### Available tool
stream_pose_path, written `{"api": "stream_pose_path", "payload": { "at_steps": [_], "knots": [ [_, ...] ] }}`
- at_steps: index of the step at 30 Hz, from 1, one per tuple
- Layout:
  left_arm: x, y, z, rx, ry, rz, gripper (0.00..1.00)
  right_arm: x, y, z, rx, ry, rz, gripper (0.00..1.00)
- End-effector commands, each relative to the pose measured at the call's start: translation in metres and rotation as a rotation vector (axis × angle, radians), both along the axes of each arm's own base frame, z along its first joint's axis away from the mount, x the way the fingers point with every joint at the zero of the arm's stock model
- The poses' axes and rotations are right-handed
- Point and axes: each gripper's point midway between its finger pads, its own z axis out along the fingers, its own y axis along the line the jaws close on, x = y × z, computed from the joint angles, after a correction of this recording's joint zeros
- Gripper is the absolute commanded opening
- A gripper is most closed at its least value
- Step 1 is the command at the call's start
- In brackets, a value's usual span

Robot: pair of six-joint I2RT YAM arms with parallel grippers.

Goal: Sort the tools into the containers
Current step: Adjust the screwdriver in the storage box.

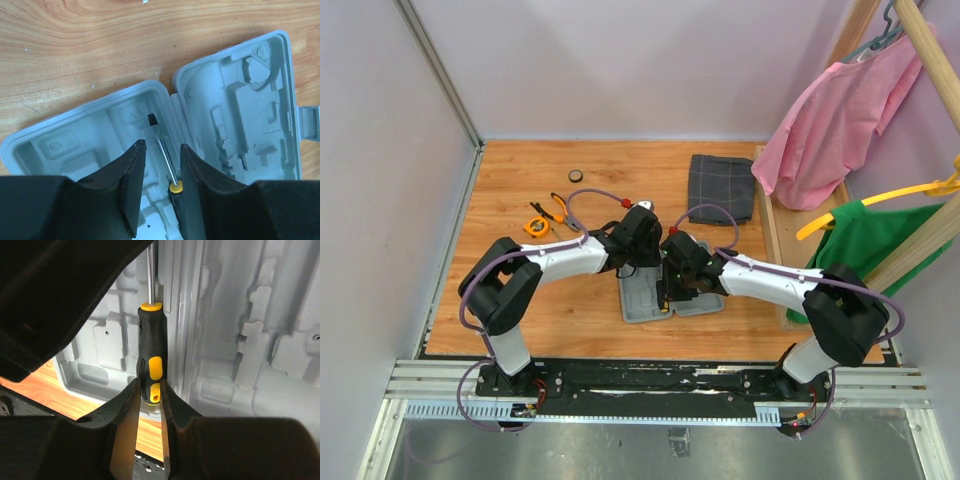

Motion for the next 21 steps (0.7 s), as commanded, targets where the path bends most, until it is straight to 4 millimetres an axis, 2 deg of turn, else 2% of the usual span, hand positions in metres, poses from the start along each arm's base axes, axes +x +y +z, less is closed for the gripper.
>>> {"api": "stream_pose_path", "payload": {
  "at_steps": [1,9,21],
  "knots": [
    [0.0079,-0.0049,0.0038,-0.019,-0.009,0.01,0.37,-0.0127,-0.0123,-0.0182,-0.083,0.042,0.0,0.22],
    [0.0094,-0.0021,-0.0012,0.0,-0.007,0.023,0.29,-0.0157,-0.0188,-0.0245,-0.126,0.054,-0.001,0.14],
    [0.0145,0.0,-0.0021,0.005,-0.014,0.051,0.23,-0.0166,-0.0198,-0.0262,-0.137,0.059,0.006,0.13]
  ]
}}
